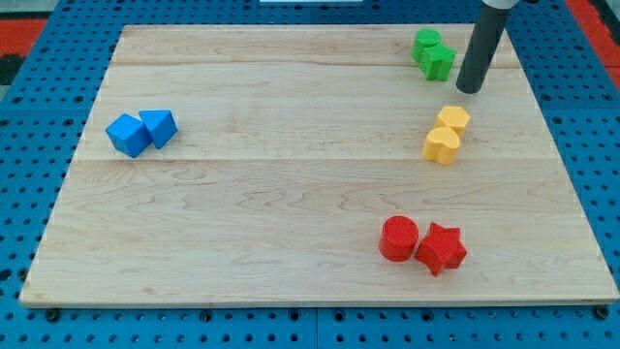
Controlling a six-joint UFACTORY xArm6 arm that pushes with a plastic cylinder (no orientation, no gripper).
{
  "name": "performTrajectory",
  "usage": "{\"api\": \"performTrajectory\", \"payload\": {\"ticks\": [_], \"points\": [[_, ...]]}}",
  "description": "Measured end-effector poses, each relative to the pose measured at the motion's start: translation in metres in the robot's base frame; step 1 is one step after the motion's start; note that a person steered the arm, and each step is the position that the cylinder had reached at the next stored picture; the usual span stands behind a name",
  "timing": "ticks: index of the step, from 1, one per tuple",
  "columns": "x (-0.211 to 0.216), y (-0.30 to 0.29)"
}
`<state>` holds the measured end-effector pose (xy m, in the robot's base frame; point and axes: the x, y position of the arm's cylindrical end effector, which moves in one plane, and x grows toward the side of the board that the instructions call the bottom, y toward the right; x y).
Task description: Separate the yellow blocks from each other
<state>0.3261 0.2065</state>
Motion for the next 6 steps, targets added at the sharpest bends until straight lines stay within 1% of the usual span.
{"api": "performTrajectory", "payload": {"ticks": [3, 4, 5, 6], "points": [[0.000, -0.003], [0.013, -0.001], [0.050, -0.001], [0.070, -0.020]]}}
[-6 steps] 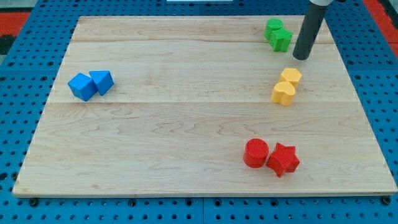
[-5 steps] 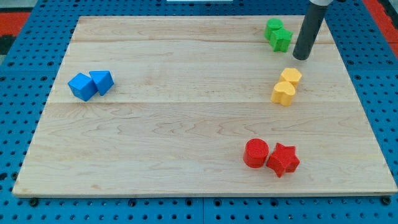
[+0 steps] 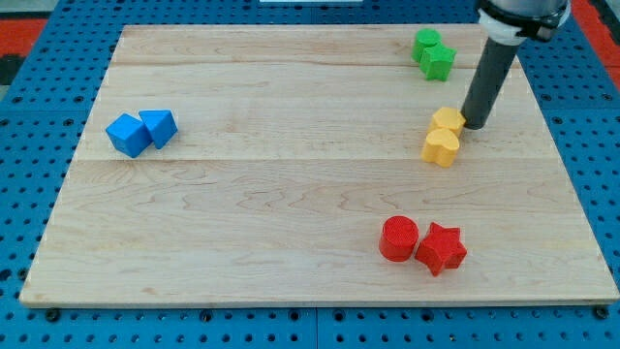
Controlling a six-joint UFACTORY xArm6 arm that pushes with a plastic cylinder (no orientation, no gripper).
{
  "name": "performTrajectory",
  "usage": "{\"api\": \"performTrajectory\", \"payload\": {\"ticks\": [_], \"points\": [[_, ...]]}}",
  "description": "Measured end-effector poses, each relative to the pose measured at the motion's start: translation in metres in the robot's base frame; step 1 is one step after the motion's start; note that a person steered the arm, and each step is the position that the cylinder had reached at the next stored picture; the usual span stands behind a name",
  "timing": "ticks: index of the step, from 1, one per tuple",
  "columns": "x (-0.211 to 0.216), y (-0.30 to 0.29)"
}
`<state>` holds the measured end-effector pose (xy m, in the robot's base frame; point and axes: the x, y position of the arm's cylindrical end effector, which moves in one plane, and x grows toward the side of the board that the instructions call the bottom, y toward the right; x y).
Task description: Separate the yellow blocks from each other
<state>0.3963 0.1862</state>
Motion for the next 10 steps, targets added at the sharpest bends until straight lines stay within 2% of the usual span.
{"api": "performTrajectory", "payload": {"ticks": [1, 2, 3, 4, 5, 6, 7, 8, 9, 10], "points": [[-0.003, -0.018], [-0.018, -0.002], [-0.002, -0.035], [0.053, -0.041], [0.083, -0.026], [0.071, -0.011], [0.081, -0.024], [0.077, -0.058], [0.042, -0.085], [0.074, -0.138]]}}
